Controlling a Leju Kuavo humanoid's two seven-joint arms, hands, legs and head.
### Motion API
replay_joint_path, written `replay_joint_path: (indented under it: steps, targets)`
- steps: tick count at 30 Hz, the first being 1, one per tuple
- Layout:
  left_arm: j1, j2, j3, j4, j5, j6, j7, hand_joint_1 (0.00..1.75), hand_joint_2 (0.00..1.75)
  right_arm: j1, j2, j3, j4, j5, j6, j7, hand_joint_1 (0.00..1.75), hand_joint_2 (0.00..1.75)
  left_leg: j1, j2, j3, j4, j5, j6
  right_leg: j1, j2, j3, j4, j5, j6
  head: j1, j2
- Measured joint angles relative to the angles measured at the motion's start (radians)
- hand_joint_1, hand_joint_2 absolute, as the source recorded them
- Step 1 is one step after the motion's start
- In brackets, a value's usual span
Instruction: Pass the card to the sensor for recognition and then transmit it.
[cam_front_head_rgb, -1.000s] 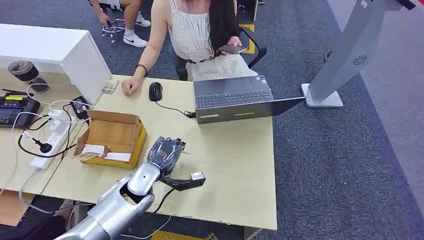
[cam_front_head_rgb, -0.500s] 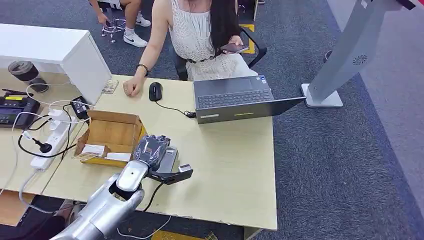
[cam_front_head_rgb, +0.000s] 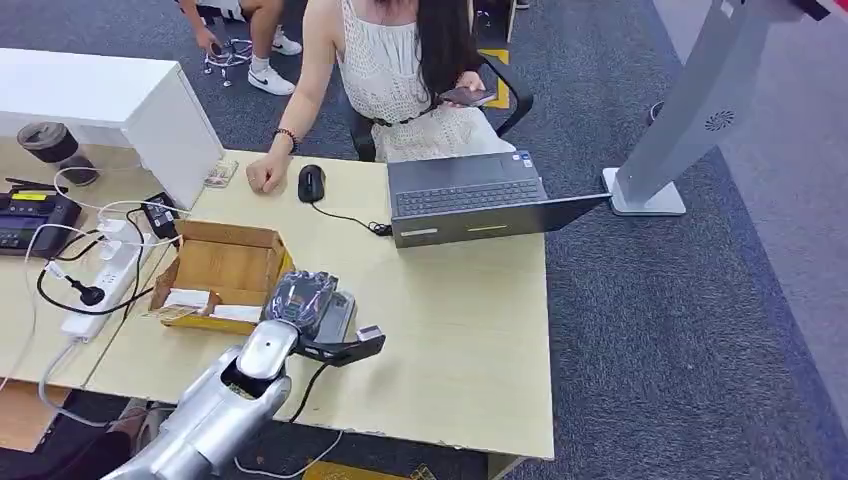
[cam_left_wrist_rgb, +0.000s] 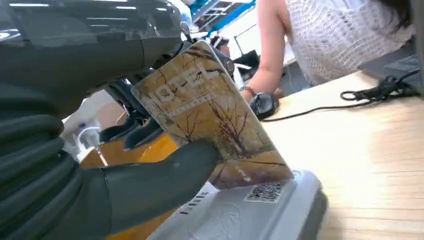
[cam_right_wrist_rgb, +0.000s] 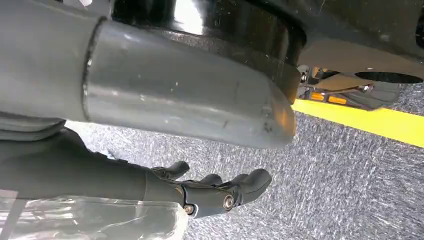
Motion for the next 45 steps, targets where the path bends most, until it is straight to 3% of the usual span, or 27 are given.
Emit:
replay_joint_path:
  steps: [9, 13, 17, 21, 26, 36, 37, 45]
  targets:
    - [-0.027, -0.018, 0.000, 0.026, 0.021, 0.038, -0.016, 1.75, 1.75, 0.000, 0.000, 0.000, 0.000, 0.001, 0.000, 0.003, 0.00, 0.00, 0.000, 0.000, 0.001, 0.000, 0.001, -0.001, 0.000, 0.000, 0.001, 0.000, 0.000, 0.000, 0.000, 0.000]
    - [-0.045, -0.018, 0.000, 0.020, 0.021, 0.180, -0.035, 1.75, 1.75, 0.000, 0.000, 0.000, 0.000, 0.005, 0.005, -0.003, 0.00, 0.00, 0.000, -0.001, 0.000, 0.000, 0.001, 0.000, 0.000, 0.000, 0.000, 0.000, 0.000, 0.000, 0.000, 0.000]
    - [-0.146, -0.007, 0.016, 0.005, 0.013, 0.326, -0.055, 1.75, 1.75, -0.003, 0.000, 0.000, 0.000, 0.035, 0.023, -0.010, 0.00, 0.00, 0.001, -0.002, -0.002, 0.000, 0.001, 0.000, 0.000, -0.001, -0.001, 0.001, 0.000, 0.000, 0.000, 0.000]
    - [-0.295, 0.018, 0.056, 0.031, 0.003, 0.390, -0.104, 1.75, 1.75, -0.015, 0.000, 0.003, -0.002, 0.052, 0.047, 0.000, 0.00, 0.00, 0.001, -0.002, -0.002, 0.000, 0.002, 0.000, 0.000, -0.001, -0.001, 0.001, 0.001, 0.000, -0.001, 0.000]
    - [-0.442, 0.034, 0.100, 0.125, -0.004, 0.397, -0.130, 1.75, 1.75, -0.030, 0.000, 0.006, -0.007, 0.053, 0.057, 0.006, 0.00, 0.00, 0.002, -0.003, -0.002, 0.000, 0.002, -0.001, 0.001, -0.001, -0.001, 0.001, 0.001, -0.001, 0.000, 0.000]
    - [-0.550, 0.040, 0.118, 0.272, -0.003, 0.380, -0.104, 1.75, 1.75, -0.037, -0.002, 0.017, -0.009, 0.046, 0.057, 0.007, 0.00, 0.00, 0.001, -0.002, -0.003, 0.000, 0.002, 0.000, 0.000, -0.001, -0.002, 0.001, 0.001, -0.001, 0.000, 0.000]
    - [-0.556, 0.041, 0.119, 0.289, -0.001, 0.381, -0.102, 0.00, 1.75, -0.037, -0.002, 0.017, -0.010, 0.041, 0.056, 0.008, 0.00, 0.00, 0.001, -0.002, -0.003, 0.000, 0.002, 0.000, 0.000, -0.001, -0.002, 0.001, 0.001, -0.001, 0.000, 0.000]
    - [-0.557, 0.042, 0.144, 0.351, 0.022, 0.399, -0.090, 0.00, 1.75, -0.036, -0.002, 0.018, -0.010, 0.034, 0.055, 0.009, 0.00, 0.00, 0.002, -0.002, -0.003, 0.000, 0.002, -0.001, 0.001, -0.001, -0.002, 0.001, 0.001, -0.001, 0.000, 0.000]
